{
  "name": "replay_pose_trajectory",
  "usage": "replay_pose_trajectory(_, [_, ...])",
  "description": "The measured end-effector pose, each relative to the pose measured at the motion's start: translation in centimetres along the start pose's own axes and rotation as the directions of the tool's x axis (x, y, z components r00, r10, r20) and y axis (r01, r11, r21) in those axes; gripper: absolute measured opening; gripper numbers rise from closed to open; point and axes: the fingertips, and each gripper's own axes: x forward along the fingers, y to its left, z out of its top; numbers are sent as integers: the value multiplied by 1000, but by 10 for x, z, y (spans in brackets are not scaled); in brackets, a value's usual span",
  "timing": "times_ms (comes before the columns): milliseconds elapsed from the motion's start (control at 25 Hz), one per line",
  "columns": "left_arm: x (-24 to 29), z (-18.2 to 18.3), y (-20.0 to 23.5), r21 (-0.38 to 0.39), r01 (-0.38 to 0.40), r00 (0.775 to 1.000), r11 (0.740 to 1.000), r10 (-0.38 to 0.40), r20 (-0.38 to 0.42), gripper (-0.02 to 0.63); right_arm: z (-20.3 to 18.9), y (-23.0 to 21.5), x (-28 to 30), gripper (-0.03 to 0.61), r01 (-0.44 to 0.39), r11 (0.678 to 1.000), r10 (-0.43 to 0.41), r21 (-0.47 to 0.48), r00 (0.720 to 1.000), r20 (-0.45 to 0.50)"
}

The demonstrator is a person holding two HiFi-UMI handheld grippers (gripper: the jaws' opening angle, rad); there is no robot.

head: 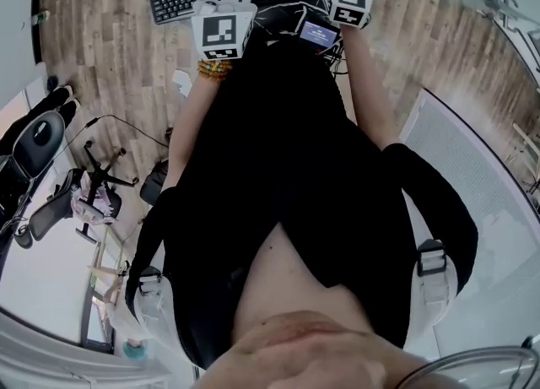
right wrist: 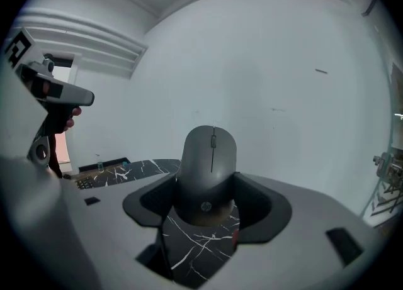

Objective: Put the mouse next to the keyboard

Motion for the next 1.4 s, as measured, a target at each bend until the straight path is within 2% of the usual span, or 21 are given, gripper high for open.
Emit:
replay_pose_trajectory(640, [-4,-8,3,11,-16,999,1000,16,-30,21,-99,11,20,284,-20,999,29,44,978,-207])
replay_pose_trajectory(1000, [-3,-11,0,18,-4,999,1000,5,-37,21,-167,21,24,284,-7,996,36,84,937,-346])
replay_pose_trajectory(1160, [-1,-11,-4,30,7,999,1000,-6,-37,21,-178,29,19,284,-24,995,60,96,917,-394])
replay_pose_trajectory(1400, [1,-13,-7,29,16,999,999,-15,-41,21,-196,34,24,284,-29,986,100,164,891,-443])
